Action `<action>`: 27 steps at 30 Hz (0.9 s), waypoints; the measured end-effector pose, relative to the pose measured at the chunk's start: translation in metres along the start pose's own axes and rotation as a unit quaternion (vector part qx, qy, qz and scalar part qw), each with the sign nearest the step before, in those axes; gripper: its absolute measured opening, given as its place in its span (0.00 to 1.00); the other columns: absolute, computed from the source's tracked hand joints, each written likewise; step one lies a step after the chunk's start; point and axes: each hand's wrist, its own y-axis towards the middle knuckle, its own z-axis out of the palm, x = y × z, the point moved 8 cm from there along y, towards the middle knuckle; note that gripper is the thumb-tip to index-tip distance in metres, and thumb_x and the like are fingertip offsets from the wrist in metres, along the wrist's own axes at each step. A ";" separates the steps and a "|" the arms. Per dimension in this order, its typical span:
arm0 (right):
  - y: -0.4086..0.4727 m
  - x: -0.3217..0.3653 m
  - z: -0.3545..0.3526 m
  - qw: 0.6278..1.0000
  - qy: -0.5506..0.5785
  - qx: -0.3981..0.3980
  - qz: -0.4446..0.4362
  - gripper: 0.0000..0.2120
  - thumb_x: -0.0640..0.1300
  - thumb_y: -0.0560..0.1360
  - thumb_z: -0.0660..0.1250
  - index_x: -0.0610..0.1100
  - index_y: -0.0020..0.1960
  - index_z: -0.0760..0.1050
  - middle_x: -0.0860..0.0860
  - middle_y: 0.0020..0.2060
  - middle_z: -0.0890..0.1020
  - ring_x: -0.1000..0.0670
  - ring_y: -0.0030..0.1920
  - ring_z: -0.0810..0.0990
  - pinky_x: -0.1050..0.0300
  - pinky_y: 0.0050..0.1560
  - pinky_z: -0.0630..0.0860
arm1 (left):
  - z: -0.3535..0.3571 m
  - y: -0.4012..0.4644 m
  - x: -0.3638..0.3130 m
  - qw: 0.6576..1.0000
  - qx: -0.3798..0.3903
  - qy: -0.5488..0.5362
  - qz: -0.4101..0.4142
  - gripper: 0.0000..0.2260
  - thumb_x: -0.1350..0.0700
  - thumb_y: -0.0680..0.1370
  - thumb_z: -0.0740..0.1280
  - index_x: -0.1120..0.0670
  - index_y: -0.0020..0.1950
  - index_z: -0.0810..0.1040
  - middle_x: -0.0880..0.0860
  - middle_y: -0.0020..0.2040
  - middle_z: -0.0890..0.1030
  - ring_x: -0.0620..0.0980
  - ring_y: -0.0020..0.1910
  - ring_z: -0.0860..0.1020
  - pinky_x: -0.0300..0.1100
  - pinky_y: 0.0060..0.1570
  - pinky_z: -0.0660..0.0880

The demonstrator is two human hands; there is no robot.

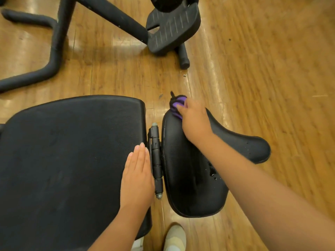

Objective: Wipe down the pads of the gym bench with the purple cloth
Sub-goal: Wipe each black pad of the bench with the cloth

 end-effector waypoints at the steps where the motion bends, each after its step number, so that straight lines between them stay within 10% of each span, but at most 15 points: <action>1: -0.025 0.004 -0.002 1.000 -0.006 -0.017 -0.021 0.19 0.32 0.71 0.65 0.41 0.61 0.75 0.43 0.52 0.76 0.41 0.51 0.73 0.49 0.49 0.72 | 0.000 0.000 0.000 1.000 -0.001 -0.001 0.000 0.26 0.63 0.73 0.63 0.66 0.70 0.63 0.64 0.71 0.66 0.60 0.71 0.63 0.52 0.71 0.53; 12: -0.260 0.018 0.013 0.992 -0.035 -0.113 -0.031 0.21 0.38 0.82 0.49 0.45 0.53 0.82 0.47 0.49 0.71 0.47 0.48 0.72 0.56 0.52 0.66 | 0.004 -0.001 0.000 1.000 0.010 0.015 -0.004 0.24 0.60 0.74 0.54 0.67 0.69 0.65 0.65 0.70 0.67 0.60 0.71 0.63 0.49 0.72 0.48; 19: -0.227 0.001 0.011 0.997 0.031 -0.057 0.034 0.28 0.30 0.63 0.71 0.45 0.62 0.75 0.48 0.51 0.73 0.48 0.51 0.71 0.56 0.50 0.71 | 0.004 0.000 0.001 1.000 -0.001 -0.008 -0.016 0.24 0.60 0.75 0.52 0.67 0.70 0.64 0.64 0.71 0.66 0.59 0.72 0.62 0.48 0.72 0.48; 27: -0.089 -0.058 -0.022 0.989 0.004 -0.087 0.119 0.18 0.34 0.72 0.65 0.42 0.62 0.74 0.43 0.56 0.77 0.41 0.57 0.73 0.49 0.56 0.69 | 0.007 -0.001 0.002 1.000 0.015 -0.004 -0.017 0.24 0.58 0.75 0.51 0.66 0.69 0.65 0.64 0.71 0.66 0.58 0.72 0.62 0.47 0.73 0.46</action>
